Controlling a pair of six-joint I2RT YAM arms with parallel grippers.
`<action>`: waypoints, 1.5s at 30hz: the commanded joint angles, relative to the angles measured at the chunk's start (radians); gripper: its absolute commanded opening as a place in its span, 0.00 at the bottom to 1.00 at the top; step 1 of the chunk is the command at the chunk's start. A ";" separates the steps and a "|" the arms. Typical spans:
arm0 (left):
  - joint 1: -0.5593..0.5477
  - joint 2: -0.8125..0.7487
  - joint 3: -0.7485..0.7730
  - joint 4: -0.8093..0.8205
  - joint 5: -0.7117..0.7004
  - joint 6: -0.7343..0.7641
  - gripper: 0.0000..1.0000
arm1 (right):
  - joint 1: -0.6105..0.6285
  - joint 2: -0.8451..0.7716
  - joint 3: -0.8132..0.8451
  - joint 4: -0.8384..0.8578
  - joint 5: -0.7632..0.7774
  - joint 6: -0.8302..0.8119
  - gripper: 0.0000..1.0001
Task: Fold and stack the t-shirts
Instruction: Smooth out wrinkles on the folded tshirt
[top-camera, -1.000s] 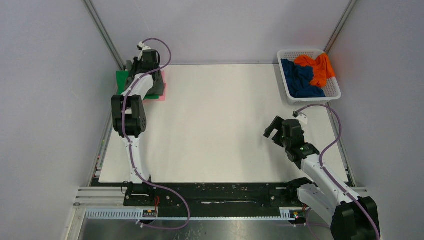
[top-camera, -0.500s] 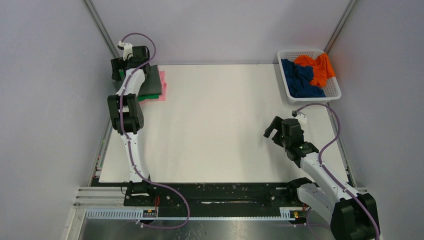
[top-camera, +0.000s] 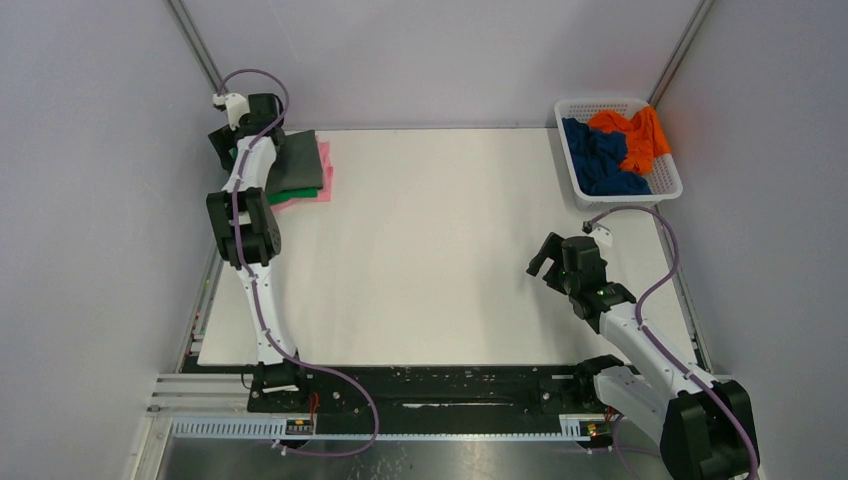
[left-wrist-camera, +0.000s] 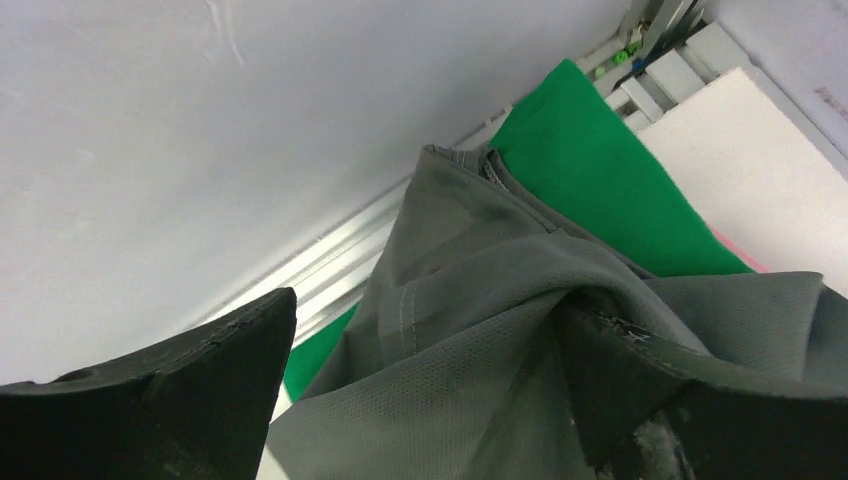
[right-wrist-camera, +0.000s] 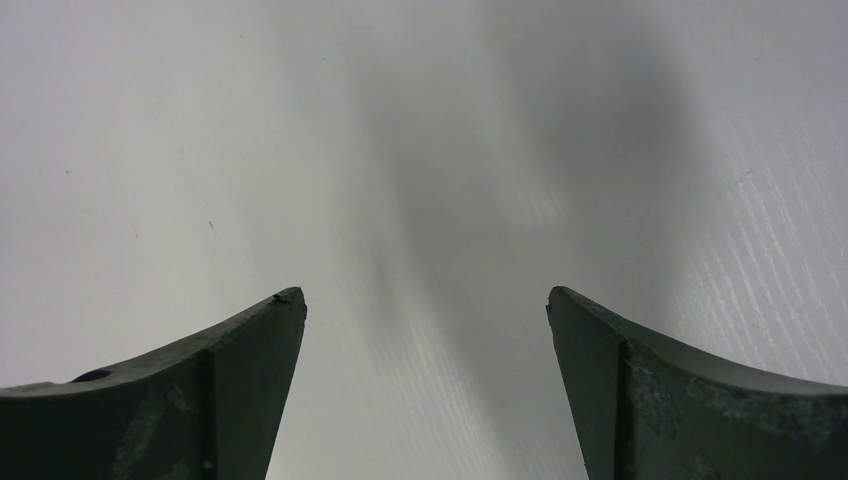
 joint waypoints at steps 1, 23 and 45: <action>0.030 -0.030 -0.030 0.011 0.226 -0.157 0.99 | -0.003 0.023 0.050 0.017 0.018 -0.020 1.00; 0.038 -0.284 -0.314 0.031 0.205 -0.422 0.99 | -0.003 0.059 0.052 0.031 -0.042 -0.045 1.00; -0.056 -0.310 -0.438 0.415 0.596 0.004 0.99 | -0.003 0.060 0.058 0.028 -0.032 -0.058 0.99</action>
